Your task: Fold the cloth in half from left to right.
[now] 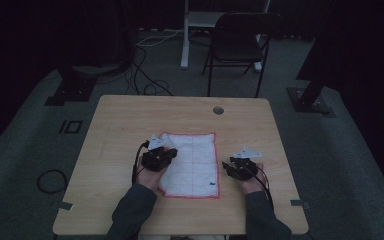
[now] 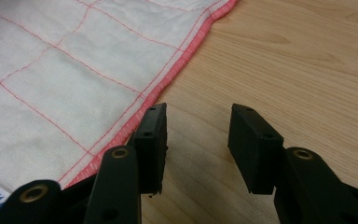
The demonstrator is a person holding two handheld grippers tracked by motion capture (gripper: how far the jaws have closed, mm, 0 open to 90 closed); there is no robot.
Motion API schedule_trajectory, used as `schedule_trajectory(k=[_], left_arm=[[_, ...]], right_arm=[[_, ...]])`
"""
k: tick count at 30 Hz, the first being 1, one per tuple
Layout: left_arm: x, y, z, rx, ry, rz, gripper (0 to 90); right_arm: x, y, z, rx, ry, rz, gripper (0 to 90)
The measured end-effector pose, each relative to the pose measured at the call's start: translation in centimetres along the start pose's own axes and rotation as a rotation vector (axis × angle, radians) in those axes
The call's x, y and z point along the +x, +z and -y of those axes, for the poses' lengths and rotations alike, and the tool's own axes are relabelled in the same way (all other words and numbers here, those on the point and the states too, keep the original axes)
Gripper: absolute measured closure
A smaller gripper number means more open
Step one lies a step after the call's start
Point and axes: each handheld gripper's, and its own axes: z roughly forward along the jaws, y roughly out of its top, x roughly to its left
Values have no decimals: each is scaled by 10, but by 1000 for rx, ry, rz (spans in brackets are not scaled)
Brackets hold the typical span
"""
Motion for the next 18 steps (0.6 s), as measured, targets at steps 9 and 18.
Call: schedule_trajectory(k=[9,18], left_arm=[[-22,20,-9,11,27,51,860],[-36,35,-14,26,37,89,861]], right_arm=[[0,0,0,-1,1,1,573],[-3,0,2,2,7,6,572]])
